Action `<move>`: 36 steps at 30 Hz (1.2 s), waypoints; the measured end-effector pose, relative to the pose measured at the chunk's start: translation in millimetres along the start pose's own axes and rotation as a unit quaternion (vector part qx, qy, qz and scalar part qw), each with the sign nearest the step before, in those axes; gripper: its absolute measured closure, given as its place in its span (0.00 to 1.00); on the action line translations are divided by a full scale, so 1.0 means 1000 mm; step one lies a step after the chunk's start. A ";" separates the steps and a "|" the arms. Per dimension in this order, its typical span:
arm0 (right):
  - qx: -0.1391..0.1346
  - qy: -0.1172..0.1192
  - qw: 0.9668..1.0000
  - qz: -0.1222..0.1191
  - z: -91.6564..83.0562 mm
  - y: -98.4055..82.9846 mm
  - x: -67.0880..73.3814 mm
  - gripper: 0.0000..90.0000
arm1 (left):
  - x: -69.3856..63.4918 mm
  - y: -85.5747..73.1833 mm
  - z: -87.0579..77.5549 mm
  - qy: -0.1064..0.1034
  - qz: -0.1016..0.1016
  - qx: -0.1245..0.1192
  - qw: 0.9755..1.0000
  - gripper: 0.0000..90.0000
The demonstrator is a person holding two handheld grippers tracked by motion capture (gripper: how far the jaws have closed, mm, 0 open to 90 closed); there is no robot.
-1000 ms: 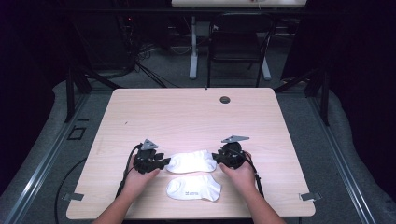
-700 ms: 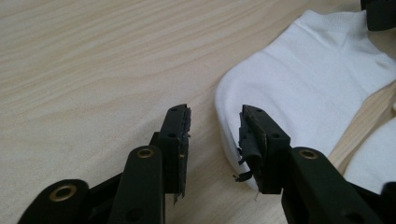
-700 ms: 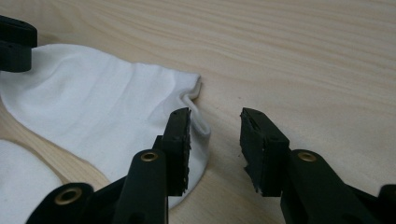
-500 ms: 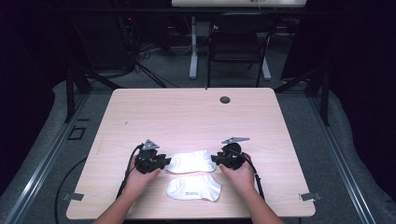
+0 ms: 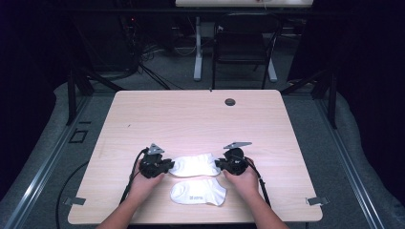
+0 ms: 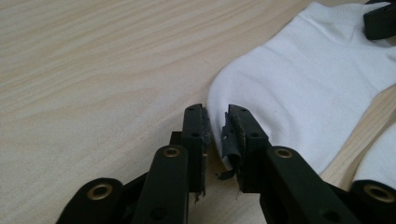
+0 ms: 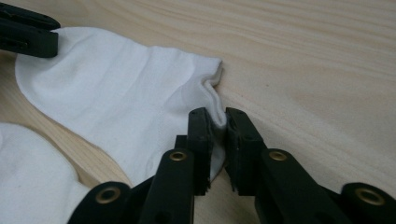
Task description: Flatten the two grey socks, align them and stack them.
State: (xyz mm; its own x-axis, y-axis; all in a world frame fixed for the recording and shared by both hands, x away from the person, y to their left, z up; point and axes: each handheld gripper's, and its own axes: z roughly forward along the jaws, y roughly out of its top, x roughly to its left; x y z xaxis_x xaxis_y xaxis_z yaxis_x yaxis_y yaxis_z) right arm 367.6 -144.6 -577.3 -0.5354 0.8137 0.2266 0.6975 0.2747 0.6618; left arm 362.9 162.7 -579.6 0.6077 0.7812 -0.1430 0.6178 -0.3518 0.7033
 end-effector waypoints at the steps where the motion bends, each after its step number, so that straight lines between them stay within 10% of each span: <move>1: 0.001 -0.002 1.000 -0.004 0.000 0.000 0.000 0.93 | 0.000 0.000 0.000 -0.002 0.005 0.001 1.000 0.89; 36: -0.039 0.006 0.999 -0.020 -0.032 0.016 0.020 0.96 | -0.004 0.016 -0.035 -0.021 -0.004 -0.035 0.999 0.99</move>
State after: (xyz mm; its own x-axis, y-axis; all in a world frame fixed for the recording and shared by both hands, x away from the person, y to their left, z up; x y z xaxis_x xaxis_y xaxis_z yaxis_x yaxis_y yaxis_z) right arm 352.8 -140.7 -539.3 -0.5681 0.7967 0.2065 0.6366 0.2664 0.7237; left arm 353.0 172.2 -542.9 0.6234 0.7616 -0.1771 0.5872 -0.3064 0.7492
